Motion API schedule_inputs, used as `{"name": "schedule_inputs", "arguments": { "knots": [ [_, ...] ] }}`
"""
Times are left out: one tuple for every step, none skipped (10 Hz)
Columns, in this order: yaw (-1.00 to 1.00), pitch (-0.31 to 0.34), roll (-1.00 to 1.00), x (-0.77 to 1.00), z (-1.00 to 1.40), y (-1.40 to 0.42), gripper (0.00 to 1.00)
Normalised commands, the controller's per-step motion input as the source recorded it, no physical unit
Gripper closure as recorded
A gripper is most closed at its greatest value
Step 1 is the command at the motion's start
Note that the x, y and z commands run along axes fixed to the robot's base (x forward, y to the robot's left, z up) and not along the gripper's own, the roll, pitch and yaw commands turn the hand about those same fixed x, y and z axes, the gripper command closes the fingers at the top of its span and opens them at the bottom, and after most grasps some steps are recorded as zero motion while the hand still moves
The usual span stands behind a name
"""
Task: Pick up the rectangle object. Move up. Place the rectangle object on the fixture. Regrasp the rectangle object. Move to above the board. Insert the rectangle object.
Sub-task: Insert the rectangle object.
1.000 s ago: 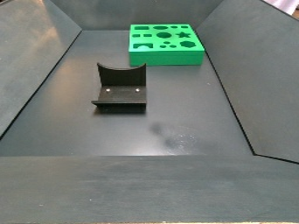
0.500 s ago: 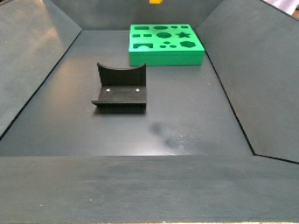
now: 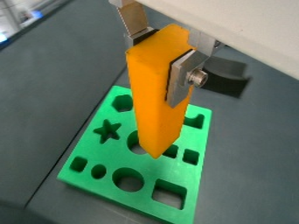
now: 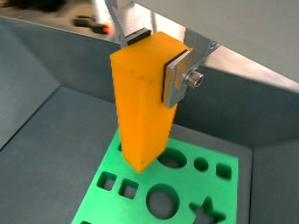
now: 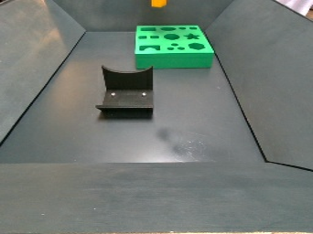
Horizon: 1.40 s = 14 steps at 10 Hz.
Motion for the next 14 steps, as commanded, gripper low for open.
{"name": "schedule_inputs", "arguments": {
  "knots": [
    [-1.0,0.0,0.04,0.0,-0.27,0.0,1.0],
    [-1.0,0.0,0.03,0.0,-0.25,0.0,1.0],
    [-1.0,0.0,0.01,0.0,-0.28,0.0,1.0],
    [-1.0,0.0,0.0,0.0,-0.29,0.0,1.0],
    [-1.0,0.0,0.0,0.0,-0.27,0.0,1.0],
    [-1.0,0.0,0.0,0.0,-0.21,-0.03,1.0],
    [-0.89,0.0,-0.03,0.12,-0.15,-0.16,1.0],
    [-0.63,0.0,-0.05,0.39,-0.11,-0.22,1.0],
    [-0.15,0.043,0.02,0.16,0.0,-0.09,1.0],
    [-0.05,0.0,0.0,0.0,-0.05,-0.11,1.0],
    [-0.77,0.0,0.02,0.16,-0.22,-0.34,1.0],
    [-0.89,0.0,0.02,0.04,-0.23,-0.31,1.0],
    [-0.89,0.0,0.02,0.03,-0.23,-0.31,1.0],
    [-0.89,0.0,0.02,0.04,-0.22,-0.31,1.0]
  ]
}}
